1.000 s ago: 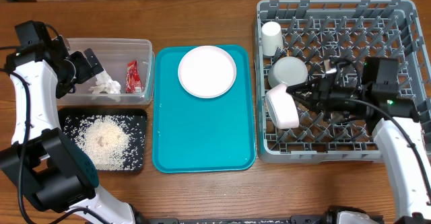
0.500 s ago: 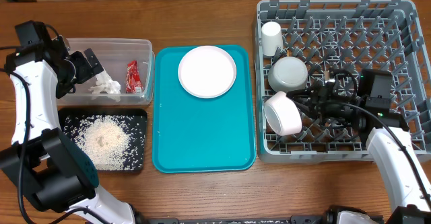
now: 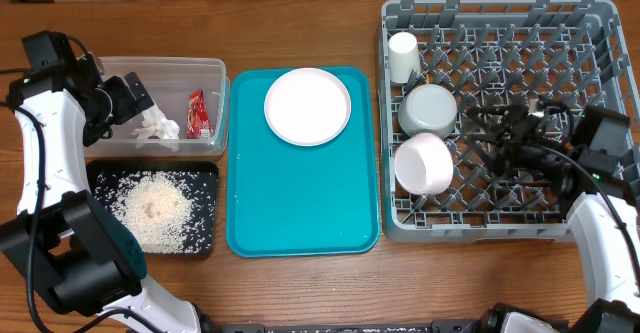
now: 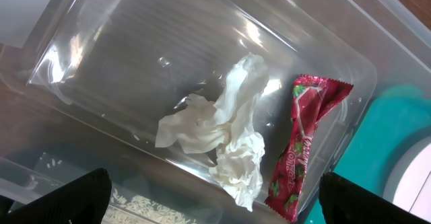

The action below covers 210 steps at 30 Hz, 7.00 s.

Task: Sort waste into correct bins and load items into the dishwasher
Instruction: 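Lift pink item with right gripper and place it in rack, then release in rack and move right gripper back to remaining plate, then lower right gripper onto plate edge and grasp it, then lift plate with right gripper and carry it into dish rack, then stand plate upright between rack tines with right gripper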

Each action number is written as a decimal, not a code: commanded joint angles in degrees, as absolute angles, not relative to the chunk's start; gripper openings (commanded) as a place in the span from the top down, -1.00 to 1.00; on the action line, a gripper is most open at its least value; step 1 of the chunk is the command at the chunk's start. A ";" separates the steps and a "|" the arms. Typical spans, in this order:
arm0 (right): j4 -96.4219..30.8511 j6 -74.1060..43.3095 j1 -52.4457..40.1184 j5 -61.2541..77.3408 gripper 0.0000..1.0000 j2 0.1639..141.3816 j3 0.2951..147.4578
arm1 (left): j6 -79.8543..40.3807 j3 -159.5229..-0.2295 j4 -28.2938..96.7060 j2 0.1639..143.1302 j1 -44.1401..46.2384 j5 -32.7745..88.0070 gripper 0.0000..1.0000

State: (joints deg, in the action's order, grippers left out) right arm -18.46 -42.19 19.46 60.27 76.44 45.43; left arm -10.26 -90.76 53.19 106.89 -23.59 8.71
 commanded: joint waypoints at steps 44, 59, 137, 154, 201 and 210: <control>-34.76 -16.03 -40.47 -10.87 -0.99 94.37 76.58 | -9.19 -91.66 53.30 104.97 -22.85 8.38 -1.00; -23.35 -16.25 -40.42 -11.57 0.42 103.55 76.55 | -9.19 -91.66 53.30 104.97 -22.85 8.38 -1.00; -13.91 1.76 -42.04 -0.36 0.54 120.68 76.47 | -9.19 -91.66 53.30 104.97 -22.85 8.38 -1.00; -14.41 1.34 -42.04 7.81 0.92 111.20 76.53 | -9.19 -91.66 53.30 104.97 -22.85 8.38 -1.00; -24.25 -10.15 24.82 79.55 0.92 94.28 76.47 | -9.19 -91.66 53.30 104.99 -22.85 8.38 -1.00; -26.68 -8.56 24.82 73.12 0.92 96.68 76.44 | -9.19 -91.66 53.30 104.97 -22.85 8.36 -1.00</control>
